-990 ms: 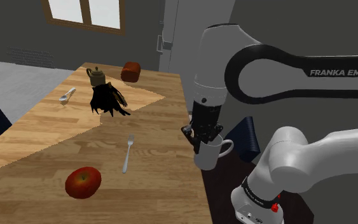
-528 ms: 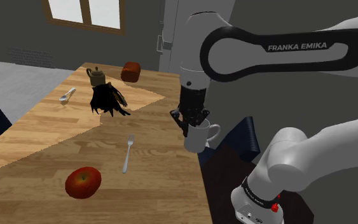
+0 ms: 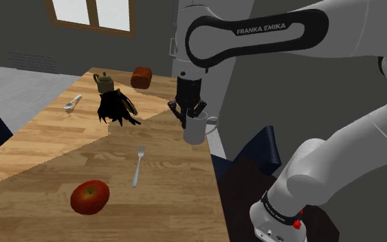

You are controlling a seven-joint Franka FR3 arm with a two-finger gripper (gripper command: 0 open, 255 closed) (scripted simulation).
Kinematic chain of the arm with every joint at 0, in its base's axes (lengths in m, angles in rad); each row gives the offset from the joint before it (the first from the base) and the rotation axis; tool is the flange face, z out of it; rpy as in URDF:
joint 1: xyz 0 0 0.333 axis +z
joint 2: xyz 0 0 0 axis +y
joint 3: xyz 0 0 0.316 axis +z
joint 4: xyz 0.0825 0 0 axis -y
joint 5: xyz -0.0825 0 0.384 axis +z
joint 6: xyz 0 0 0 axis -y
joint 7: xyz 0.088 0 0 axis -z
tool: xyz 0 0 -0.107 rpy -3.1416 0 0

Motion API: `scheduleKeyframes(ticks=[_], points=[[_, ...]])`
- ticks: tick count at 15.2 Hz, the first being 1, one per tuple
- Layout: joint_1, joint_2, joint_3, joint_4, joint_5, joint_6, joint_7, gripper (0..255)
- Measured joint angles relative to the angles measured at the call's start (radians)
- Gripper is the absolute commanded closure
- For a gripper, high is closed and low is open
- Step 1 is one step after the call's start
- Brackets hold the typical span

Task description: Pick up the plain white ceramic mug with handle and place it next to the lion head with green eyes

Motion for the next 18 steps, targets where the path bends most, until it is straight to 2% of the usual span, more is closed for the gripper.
scheduleKeyframes(ticks=[6, 13, 16, 18], points=[[-0.039, 0.233, -0.018, 0.230, -0.066, -0.006, -0.021, 255], [-0.064, 0.489, -0.044, 0.534, -0.131, -0.062, -0.048, 255], [-0.069, 0.608, -0.055, 0.692, -0.156, -0.104, -0.060, 255], [-0.068, 0.712, -0.062, 0.842, -0.174, -0.153, -0.067, 255]])
